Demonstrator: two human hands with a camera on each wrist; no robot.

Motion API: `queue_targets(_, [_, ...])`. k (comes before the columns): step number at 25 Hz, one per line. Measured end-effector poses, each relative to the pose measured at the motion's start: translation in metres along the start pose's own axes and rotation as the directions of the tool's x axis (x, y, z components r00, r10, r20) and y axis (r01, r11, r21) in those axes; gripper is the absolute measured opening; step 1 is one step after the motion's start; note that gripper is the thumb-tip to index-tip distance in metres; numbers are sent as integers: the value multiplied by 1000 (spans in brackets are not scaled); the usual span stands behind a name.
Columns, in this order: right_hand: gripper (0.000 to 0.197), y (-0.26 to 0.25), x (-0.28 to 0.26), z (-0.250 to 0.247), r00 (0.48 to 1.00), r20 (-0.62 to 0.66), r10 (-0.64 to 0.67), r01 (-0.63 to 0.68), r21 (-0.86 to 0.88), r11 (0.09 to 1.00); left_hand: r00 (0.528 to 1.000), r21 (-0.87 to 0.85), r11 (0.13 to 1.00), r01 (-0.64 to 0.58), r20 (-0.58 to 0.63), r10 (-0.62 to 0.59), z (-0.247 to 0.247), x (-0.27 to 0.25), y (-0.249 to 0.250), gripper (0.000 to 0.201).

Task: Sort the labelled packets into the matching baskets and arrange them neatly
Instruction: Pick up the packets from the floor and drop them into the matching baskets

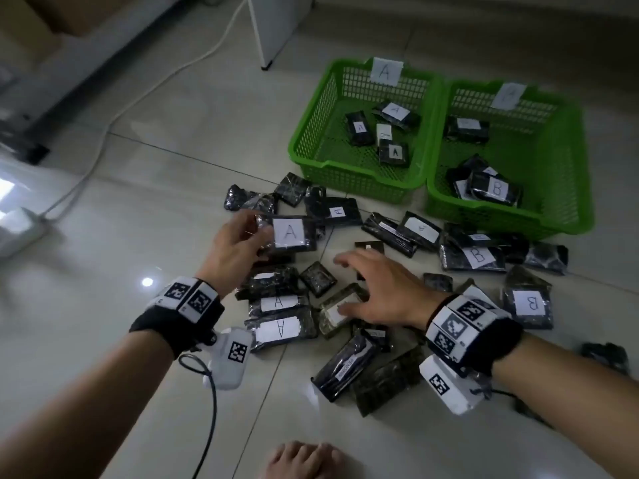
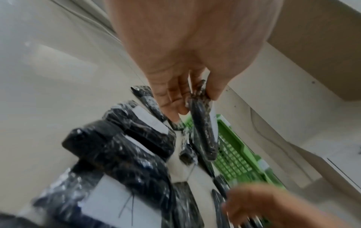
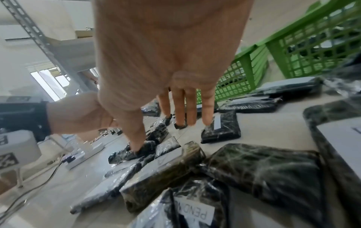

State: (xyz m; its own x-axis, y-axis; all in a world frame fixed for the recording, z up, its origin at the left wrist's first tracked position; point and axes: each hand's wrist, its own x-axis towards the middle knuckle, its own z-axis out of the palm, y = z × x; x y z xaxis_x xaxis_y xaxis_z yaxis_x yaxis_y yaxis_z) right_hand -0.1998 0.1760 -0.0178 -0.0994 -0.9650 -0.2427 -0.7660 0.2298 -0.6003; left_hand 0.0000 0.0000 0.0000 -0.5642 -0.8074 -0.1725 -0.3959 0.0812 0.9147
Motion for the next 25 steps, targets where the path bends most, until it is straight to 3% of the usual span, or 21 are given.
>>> queue_targets(2, [82, -2, 6, 5, 988, 152, -35, 58, -147, 987, 993, -86, 995, 47, -102, -55, -13, 4, -3, 12])
queue_targets(4, [78, 3, 5, 14, 975, 220, -16, 66, -219, 973, 986, -112, 991, 74, -142, -90, -23, 5, -10, 13])
queue_targets(8, [61, 8, 2, 17, 990, 131, -55, 82, -210, 974, 988, -124, 989, 83, -122, -98, -17, -5, -17, 17])
queue_targets(11, [52, 9, -5, 5, 999, -2, -46, 46, -42, 998, 988, -185, 981, 63, -126, -87, -10, 1, -10, 21])
queue_targets(13, [54, 10, -5, -10, 994, -103, 27, -12, 151, 989, 990, -234, 972, 25, -129, -56, -4, 10, 2, 28])
queue_targets(16, [57, 8, 0, -43, 955, -203, 216, -91, 491, 866, 994, -293, 954, -65, -106, 36, 2, 23, 21, 34])
queue_targets(18, [59, 4, 2, -66, 927, -202, 316, -110, 658, 745, 988, -236, 963, -134, -112, 110, 5, 33, 33, 22])
queue_targets(20, [62, 2, 1, -90, 908, -196, 370, -114, 733, 670, 976, -131, 971, -199, -115, 185, 9, 50, 44, 11])
queue_targets(25, [67, 13, 4, -147, 841, -186, 508, -195, 772, 605, 950, 55, 948, -312, -4, 313, 25, 106, 64, 19])
